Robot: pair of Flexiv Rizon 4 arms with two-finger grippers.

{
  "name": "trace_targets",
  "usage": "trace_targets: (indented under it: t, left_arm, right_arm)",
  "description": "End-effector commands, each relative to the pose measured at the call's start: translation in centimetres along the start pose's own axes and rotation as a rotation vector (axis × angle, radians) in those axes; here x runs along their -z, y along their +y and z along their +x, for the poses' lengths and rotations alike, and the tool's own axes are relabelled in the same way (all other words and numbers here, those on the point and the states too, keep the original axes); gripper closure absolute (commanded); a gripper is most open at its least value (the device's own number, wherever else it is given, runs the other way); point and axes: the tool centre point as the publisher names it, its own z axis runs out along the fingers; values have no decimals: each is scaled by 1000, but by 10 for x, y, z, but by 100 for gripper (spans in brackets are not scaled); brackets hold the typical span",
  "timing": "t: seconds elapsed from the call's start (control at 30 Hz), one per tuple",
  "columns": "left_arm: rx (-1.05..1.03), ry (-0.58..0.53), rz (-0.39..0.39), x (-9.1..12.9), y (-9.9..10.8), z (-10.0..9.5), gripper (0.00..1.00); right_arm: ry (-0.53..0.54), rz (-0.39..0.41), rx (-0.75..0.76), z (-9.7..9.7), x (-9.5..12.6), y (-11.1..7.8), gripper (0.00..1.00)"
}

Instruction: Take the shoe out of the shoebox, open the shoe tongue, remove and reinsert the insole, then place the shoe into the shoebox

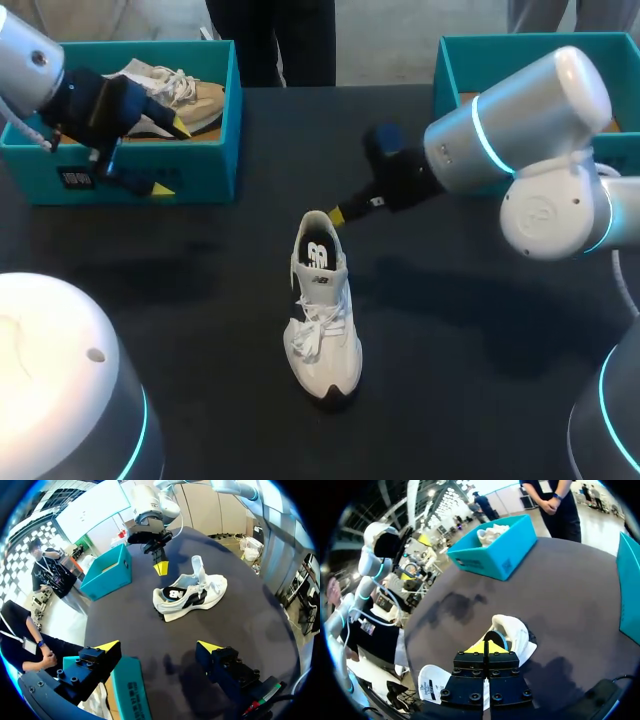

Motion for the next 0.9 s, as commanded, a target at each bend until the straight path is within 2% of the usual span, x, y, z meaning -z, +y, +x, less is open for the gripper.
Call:
trace_targets:
  t: [0.03,0.3,0.43,0.77,0.9]
  left_arm:
    - [1,1,1,8,8,0,0]
    - [34,-50,-33,25,26,-8,0]
    - [59,-73,-56,28,32,-11,0]
    - [59,-73,-56,28,32,-11,0]
    - [59,-73,-56,28,32,-11,0]
  right_arm:
    - [-188,21,-35,11,-10,5,100]
    - [-333,49,-93,18,-21,3,100]
    - [-366,73,-122,21,-25,-2,100]
    - [-505,112,-200,33,-30,-16,100]
    - [-505,112,-200,33,-30,-16,100]
